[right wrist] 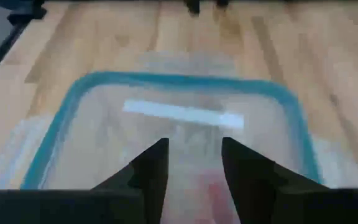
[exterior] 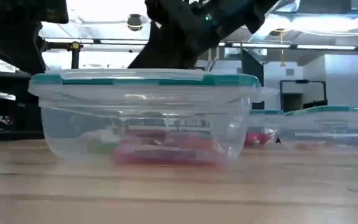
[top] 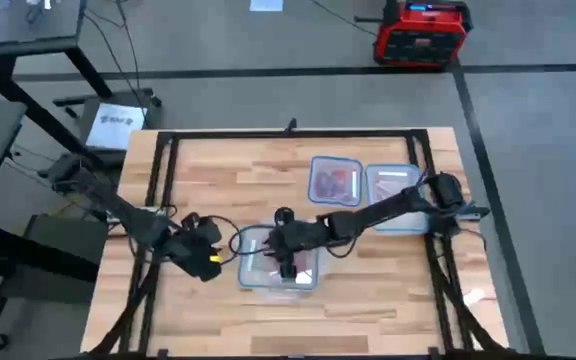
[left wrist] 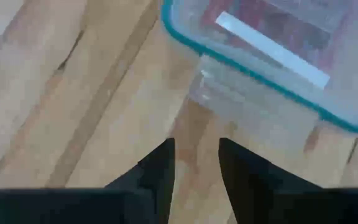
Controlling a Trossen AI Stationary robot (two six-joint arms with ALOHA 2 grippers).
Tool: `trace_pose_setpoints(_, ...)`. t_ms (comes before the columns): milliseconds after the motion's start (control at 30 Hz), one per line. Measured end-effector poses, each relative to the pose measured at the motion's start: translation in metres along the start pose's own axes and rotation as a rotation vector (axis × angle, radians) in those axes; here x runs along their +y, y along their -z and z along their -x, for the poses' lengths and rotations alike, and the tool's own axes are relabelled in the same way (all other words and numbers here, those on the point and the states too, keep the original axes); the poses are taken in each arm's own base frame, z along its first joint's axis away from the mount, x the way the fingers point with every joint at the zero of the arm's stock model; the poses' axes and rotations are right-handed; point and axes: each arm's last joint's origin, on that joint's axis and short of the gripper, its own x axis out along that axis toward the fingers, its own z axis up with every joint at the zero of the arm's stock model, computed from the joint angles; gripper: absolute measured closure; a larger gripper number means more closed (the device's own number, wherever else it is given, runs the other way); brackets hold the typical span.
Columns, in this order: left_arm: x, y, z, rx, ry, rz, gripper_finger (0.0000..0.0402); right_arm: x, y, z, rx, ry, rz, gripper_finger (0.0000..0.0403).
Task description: Sort candy
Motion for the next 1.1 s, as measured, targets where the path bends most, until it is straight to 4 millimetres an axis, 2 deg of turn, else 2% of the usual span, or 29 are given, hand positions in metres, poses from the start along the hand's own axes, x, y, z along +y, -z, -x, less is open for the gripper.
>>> trace_pose_setpoints(167, 0.0, 0.005, 0.001, 0.021, -0.01, -0.031, 0.0293, 0.003, 0.002, -0.013, -0.08, -0.022, -0.022, 0.0266)
trace_pose_setpoints(333, 0.001, 0.021, -0.007, 0.039, -0.005, -0.024, 0.0293, 0.006, 0.015, -0.033, -0.117, -0.032, -0.021, 0.0266)
trace_pose_setpoints(500, -0.002, 0.03, -0.009, 0.027, 0.038, -0.015, 0.0293, 0.005, 0.016, -0.036, -0.121, -0.021, -0.025, 0.0266)
trace_pose_setpoints(667, 0.001, 0.035, -0.015, 0.027, 0.008, -0.068, 0.0293, 0.004, 0.017, -0.037, -0.121, -0.015, -0.027, 0.0266)
trace_pose_setpoints(833, -0.001, 0.03, -0.018, -0.023, 0.036, -0.114, 0.0293, 0.005, 0.02, -0.041, -0.125, -0.013, -0.024, 0.0266)
trace_pose_setpoints(1100, -0.004, 0.011, -0.024, -0.114, 0.085, -0.157, 0.0293, 0.004, 0.021, -0.042, -0.125, -0.011, -0.026, 0.0266)
